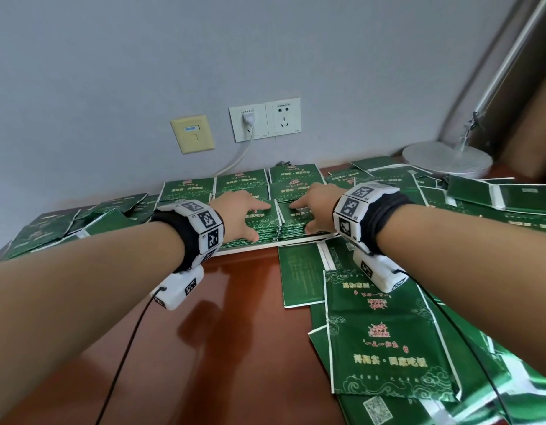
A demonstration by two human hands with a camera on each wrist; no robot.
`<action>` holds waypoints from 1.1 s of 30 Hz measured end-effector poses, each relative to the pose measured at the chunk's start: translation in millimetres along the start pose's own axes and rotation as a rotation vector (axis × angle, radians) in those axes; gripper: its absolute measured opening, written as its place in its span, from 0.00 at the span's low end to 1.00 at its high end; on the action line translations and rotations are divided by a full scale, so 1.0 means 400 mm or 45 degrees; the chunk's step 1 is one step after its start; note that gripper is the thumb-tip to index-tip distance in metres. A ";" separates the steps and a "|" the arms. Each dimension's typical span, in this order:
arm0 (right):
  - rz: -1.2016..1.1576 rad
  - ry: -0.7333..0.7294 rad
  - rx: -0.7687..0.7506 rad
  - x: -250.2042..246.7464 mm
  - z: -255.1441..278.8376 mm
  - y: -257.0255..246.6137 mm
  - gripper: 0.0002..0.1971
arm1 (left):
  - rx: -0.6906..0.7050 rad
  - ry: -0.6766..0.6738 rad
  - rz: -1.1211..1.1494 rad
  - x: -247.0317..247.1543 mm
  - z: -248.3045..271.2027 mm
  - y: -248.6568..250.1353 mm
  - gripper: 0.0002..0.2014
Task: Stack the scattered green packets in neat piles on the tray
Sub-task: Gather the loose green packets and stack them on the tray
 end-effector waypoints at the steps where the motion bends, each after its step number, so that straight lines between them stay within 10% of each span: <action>1: 0.007 -0.008 0.003 -0.001 -0.001 0.000 0.34 | 0.000 -0.001 0.002 0.000 -0.003 0.001 0.37; 15: 0.176 0.050 -0.109 -0.080 0.072 -0.122 0.36 | -0.077 0.052 -0.067 -0.027 0.133 -0.114 0.42; 33: 0.329 0.101 -0.625 -0.073 0.034 -0.813 0.35 | -0.752 -0.107 -0.102 0.095 0.686 -0.626 0.36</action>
Point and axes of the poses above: each hand's wrist, its own z-axis away from the middle knuckle, its own x-axis out of the palm, y = z × x, the point moved 6 cm from there along -z, towards the middle knuckle
